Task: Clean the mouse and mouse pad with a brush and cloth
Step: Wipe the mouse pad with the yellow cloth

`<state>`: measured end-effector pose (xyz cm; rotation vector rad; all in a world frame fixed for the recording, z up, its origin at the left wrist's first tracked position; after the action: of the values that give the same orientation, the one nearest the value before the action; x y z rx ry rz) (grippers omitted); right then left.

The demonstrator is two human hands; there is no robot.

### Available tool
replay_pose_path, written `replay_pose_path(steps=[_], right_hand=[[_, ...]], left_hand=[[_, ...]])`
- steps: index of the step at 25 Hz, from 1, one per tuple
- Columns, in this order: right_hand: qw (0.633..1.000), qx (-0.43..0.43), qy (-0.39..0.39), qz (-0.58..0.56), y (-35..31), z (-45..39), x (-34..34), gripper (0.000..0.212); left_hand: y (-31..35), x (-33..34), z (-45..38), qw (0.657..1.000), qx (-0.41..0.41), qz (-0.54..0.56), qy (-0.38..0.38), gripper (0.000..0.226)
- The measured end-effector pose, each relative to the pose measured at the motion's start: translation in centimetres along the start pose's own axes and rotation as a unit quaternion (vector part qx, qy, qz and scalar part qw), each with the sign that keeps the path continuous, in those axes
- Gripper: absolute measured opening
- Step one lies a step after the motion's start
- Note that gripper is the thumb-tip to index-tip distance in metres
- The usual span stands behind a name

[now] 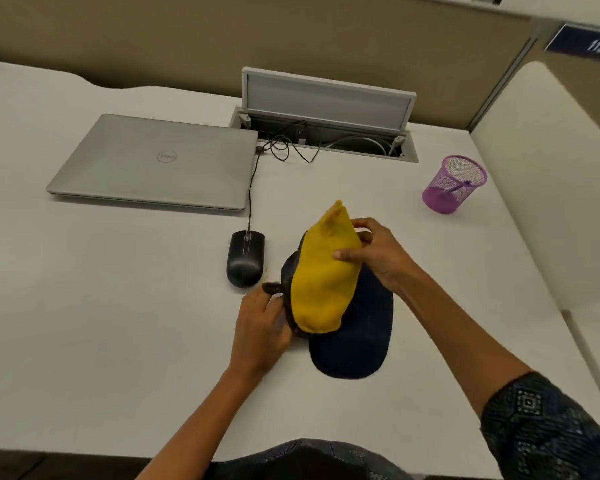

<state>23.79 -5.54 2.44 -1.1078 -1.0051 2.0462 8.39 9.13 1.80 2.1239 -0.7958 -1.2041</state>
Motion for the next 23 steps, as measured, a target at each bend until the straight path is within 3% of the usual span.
replay_pose_path(steps=[4, 6, 8, 11, 12, 13, 15, 17, 18, 21, 23], right_hand=[[0.979, 0.031, 0.202, 0.016, 3.7, 1.5, -3.6, 0.062], [0.959, -0.084, 0.252, 0.098, 2.0, 3.2, -4.2, 0.042], [0.921, -0.262, 0.185, 0.222, -0.5, 6.1, -1.2, 0.035], [0.792, -0.404, 0.042, 0.455, 0.6, 9.6, 4.3, 0.049], [0.788, -0.4, 0.009, 0.468, 1.3, 9.9, 4.4, 0.048], [0.808, -0.381, -0.023, 0.449, 1.7, 9.8, 3.9, 0.044], [0.891, -0.299, -0.082, 0.33, 1.6, 8.8, 2.2, 0.038], [0.961, -0.172, -0.062, 0.209, 1.4, 6.8, -0.1, 0.026], [0.971, -0.116, -0.039, 0.206, 1.4, 5.9, -0.7, 0.035], [0.922, -0.007, -0.081, 0.379, 2.8, 4.5, 1.6, 0.088], [0.913, 0.026, -0.096, 0.396, 3.6, 4.5, 2.4, 0.089]], left_hand=[[-1.0, 1.1, -0.4, 0.998, -0.038, 0.025, -0.039, 0.04], [-1.3, 2.2, -0.5, 0.995, -0.043, 0.024, -0.083, 0.05], [-1.4, 3.0, -0.4, 0.993, -0.031, 0.003, -0.114, 0.049], [-1.9, 3.4, -0.4, 0.991, -0.044, -0.007, -0.129, 0.046], [-1.9, 3.5, -0.4, 0.99, -0.049, -0.007, -0.132, 0.045], [-2.0, 3.5, -0.4, 0.99, -0.053, -0.004, -0.131, 0.045], [-2.1, 3.5, -0.4, 0.99, -0.06, 0.001, -0.128, 0.044], [-1.9, 3.3, -0.6, 0.991, -0.055, -0.005, -0.124, 0.042], [-1.7, 3.3, -0.7, 0.991, -0.05, -0.01, -0.125, 0.041], [-1.5, 3.5, -1.1, 0.99, -0.032, -0.029, -0.132, 0.038], [-1.7, 3.6, -1.2, 0.99, -0.035, -0.028, -0.131, 0.034]])
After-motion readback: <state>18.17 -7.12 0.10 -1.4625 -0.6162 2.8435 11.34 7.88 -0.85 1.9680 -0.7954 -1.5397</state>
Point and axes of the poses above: each hand's wrist, its own z-axis away from the middle knuckle, its own x-axis out of the palm, y = z × x, the point moved 10 cm from there along -z, towards the middle knuckle, and after that the axes turned 13 degrees about z, right-handed, at the moved point
